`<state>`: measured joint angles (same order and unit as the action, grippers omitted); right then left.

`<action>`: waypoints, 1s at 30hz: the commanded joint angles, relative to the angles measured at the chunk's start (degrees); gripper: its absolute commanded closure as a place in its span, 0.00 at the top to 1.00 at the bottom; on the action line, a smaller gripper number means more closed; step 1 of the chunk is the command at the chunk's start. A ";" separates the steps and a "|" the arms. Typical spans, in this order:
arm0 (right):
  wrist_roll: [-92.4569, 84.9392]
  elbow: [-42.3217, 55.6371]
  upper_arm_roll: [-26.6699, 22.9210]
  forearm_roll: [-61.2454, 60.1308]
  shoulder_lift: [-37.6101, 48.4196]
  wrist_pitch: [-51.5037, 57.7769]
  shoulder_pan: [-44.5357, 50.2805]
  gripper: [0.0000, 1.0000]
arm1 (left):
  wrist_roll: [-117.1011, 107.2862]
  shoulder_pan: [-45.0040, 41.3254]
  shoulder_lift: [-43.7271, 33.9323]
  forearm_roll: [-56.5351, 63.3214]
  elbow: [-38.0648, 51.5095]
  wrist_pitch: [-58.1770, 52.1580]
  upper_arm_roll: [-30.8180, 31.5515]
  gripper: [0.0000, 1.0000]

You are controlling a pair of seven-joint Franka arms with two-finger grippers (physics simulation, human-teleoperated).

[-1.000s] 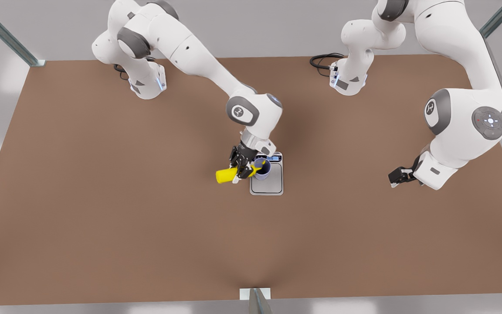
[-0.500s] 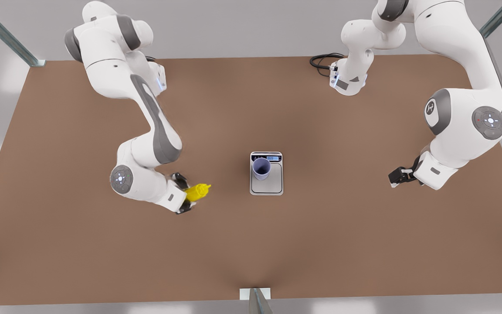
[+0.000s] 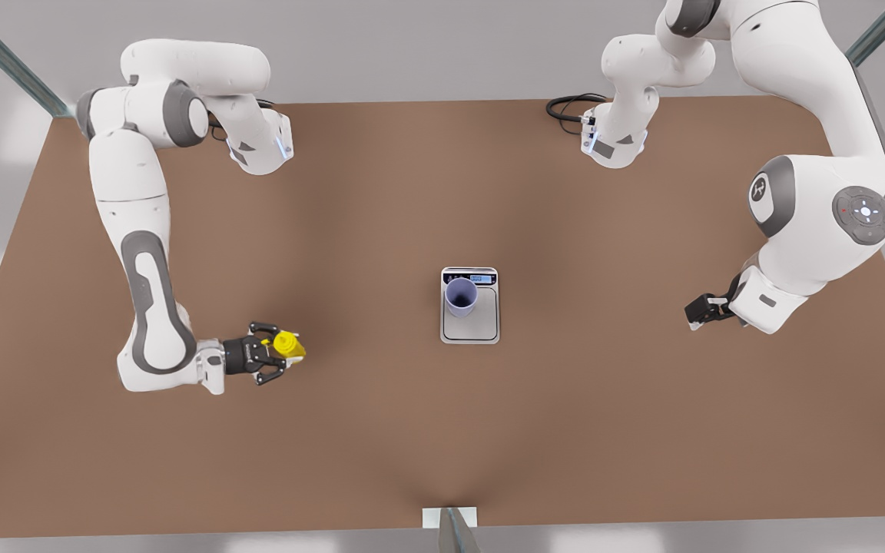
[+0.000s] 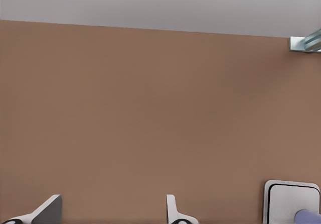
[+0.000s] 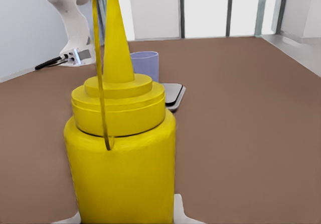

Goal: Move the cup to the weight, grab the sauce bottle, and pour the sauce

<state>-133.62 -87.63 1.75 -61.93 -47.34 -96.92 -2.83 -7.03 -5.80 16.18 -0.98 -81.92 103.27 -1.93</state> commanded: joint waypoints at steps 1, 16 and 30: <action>-0.42 0.09 0.01 -0.38 -0.39 -0.02 0.02 0.58 | 0.00 0.00 0.00 0.01 0.00 0.00 0.00 1.00; -2.70 0.53 0.10 -1.88 -4.43 -1.69 0.02 1.00 | 0.00 0.00 0.26 0.36 0.88 0.00 0.09 1.00; -2.70 0.26 0.10 -1.61 -4.34 -1.17 -0.51 1.00 | 0.09 0.00 0.26 0.45 0.88 0.00 0.00 1.00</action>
<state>-136.32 -87.44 1.84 -63.55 -51.60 -98.01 -3.41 -6.95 -5.79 16.44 -0.59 -81.04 103.27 -1.85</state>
